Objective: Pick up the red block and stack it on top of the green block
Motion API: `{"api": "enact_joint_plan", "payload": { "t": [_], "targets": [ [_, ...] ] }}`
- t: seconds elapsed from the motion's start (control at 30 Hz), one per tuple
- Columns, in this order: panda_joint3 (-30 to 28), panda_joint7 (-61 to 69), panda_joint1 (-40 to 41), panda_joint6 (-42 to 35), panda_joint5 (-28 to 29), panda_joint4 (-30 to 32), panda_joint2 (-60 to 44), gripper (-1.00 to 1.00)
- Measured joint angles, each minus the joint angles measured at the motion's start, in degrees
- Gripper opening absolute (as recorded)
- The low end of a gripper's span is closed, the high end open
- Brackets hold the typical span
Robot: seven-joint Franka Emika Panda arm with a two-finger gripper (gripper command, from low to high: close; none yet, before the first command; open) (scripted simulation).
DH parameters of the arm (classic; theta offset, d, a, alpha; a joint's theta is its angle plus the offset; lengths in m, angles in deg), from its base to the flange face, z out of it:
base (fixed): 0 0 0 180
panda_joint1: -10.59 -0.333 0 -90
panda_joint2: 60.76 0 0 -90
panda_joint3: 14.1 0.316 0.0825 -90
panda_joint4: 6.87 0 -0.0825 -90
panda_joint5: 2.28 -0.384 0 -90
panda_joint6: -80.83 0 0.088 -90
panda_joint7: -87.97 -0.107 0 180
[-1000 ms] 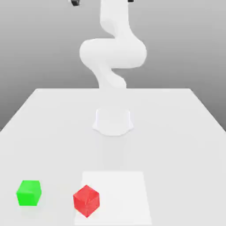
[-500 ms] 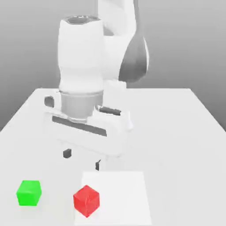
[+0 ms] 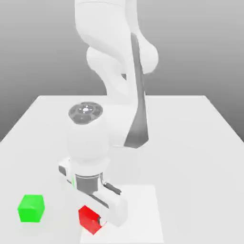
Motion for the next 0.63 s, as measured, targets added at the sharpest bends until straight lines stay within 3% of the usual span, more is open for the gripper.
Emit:
{"api": "enact_joint_plan", "payload": {
  "t": [0.17, 0.33, 0.5, 0.53, 0.63],
  "targets": [
    [0.2, 0.3, 0.3, -7.7, -0.3, 1.4, 9.0, -1.00],
    [-6.2, 7.0, 8.5, -13.6, -1.8, -0.7, 12.8, -1.00],
    [-7.5, 12.0, 13.5, -8.4, -4.9, -2.6, 5.6, -1.00],
    [-7.3, 12.3, 13.8, -7.1, -5.4, -2.7, 4.2, 1.00],
    [-7.3, 12.3, 13.8, -7.1, -5.4, -2.7, 4.2, 1.00]
  ]
}}
